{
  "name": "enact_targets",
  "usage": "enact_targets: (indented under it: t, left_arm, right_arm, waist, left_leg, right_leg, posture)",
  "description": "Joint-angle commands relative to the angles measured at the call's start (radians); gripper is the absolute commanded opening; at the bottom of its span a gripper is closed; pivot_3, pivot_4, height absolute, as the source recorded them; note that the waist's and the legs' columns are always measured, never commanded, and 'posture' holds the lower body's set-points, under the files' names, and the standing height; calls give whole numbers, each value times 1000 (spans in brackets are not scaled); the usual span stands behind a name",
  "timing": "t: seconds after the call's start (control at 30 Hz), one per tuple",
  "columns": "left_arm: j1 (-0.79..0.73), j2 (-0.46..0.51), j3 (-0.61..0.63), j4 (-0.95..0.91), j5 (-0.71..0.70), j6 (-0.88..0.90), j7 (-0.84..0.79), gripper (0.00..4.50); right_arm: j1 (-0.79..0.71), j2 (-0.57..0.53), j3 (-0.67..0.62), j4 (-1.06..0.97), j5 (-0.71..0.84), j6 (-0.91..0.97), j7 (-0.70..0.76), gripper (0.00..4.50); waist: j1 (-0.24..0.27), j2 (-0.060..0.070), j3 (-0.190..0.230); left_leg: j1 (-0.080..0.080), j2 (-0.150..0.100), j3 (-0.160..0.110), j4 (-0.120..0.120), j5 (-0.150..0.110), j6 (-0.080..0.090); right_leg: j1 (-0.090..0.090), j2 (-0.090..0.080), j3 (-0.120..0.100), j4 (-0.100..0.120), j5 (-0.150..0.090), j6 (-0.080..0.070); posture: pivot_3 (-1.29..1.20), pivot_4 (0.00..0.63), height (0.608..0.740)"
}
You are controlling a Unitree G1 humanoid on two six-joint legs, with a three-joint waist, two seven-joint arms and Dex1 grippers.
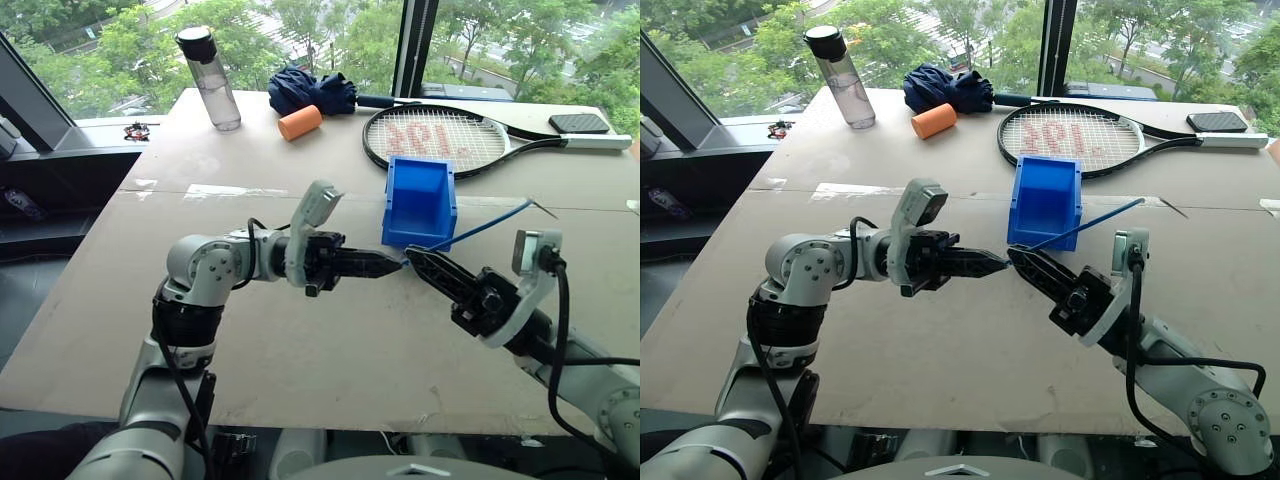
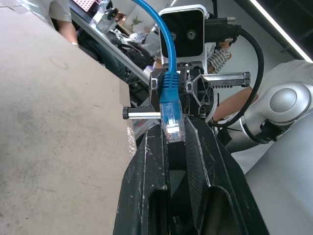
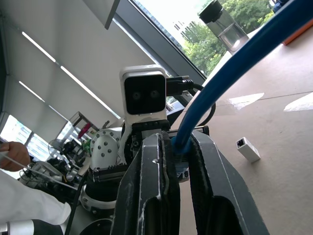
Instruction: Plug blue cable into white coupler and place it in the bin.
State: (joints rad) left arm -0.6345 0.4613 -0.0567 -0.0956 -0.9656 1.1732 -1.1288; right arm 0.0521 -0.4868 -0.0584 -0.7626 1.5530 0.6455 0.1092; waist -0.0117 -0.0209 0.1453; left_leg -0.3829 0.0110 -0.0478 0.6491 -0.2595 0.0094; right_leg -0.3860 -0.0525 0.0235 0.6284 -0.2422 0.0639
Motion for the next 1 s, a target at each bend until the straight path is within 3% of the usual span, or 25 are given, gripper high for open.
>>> enact_targets:
  t: [0.03, 0.07, 0.13, 0.3, 0.47, 0.57, 0.93, 1.0]
  left_arm:
    - [-39, -1, 44, -29, -26, -4, 40, 917]
    - [-42, 5, 58, -26, -15, -15, 57, 1199]
    - [-35, 30, 76, -18, 24, -53, 85, 2177]
    - [32, 140, 58, 44, 307, -379, 130, 4310]
    - [114, 213, 12, 164, 542, -695, 114, 4411]
    - [160, 221, -16, 191, 614, -804, 93, 4411]
    - [108, 111, -70, 406, 785, -956, 188, 4411]
    - [108, 96, -70, 428, 792, -968, 186, 3902]
  right_arm:
    - [-16, -7, 19, -20, 30, -4, 16, 0]
    - [-17, -6, 18, -19, 29, -8, 14, 0]
    - [-14, -7, 12, -17, 24, -19, 13, 0]
    - [8, -2, -19, 2, -3, -47, 16, 0]
    - [17, 3, -15, 16, -29, -59, 26, 0]
    - [12, 7, -4, 27, -55, -55, 33, 0]
    - [2, 6, 11, 26, -127, -46, 25, 0]
    - [9, 6, 9, 20, -140, -47, 20, 0]
  waist:
    - [0, 0, 0]
    - [0, 0, 0]
    - [0, 0, 0]
    - [-1, 1, 0]
    - [3, 1, 1]
    - [8, 1, 1]
    - [21, 1, 1]
    - [19, 1, 1]
  left_leg:
    - [0, 0, 0, 0, 0, 0]
    - [0, 0, 0, 0, 0, 0]
    - [0, 0, 0, 0, 0, 0]
    - [1, 0, 0, -1, 0, 0]
    - [1, 0, 1, -2, 0, 0]
    - [0, 0, 1, -2, 0, 0]
    - [-1, -1, 2, -1, 0, 0]
    - [-1, -1, 2, -1, 0, 0]
  right_leg:
    - [0, 0, 0, 0, 0, 0]
    - [0, 0, 0, 0, 0, 0]
    - [0, 0, 0, 0, 0, 0]
    - [0, 0, 1, 0, 0, -1]
    - [0, 0, 1, -1, -1, -2]
    - [0, -1, 1, -2, -1, -3]
    - [0, -2, 1, -2, 0, 0]
    - [0, -2, 1, -2, 0, 0]
  posture:
    - [0, 150, 740]
    - [0, 150, 740]
    - [0, 150, 740]
    - [0, 150, 740]
    - [0, 150, 740]
    - [0, 150, 740]
    - [0, 150, 740]
    - [0, 150, 740]
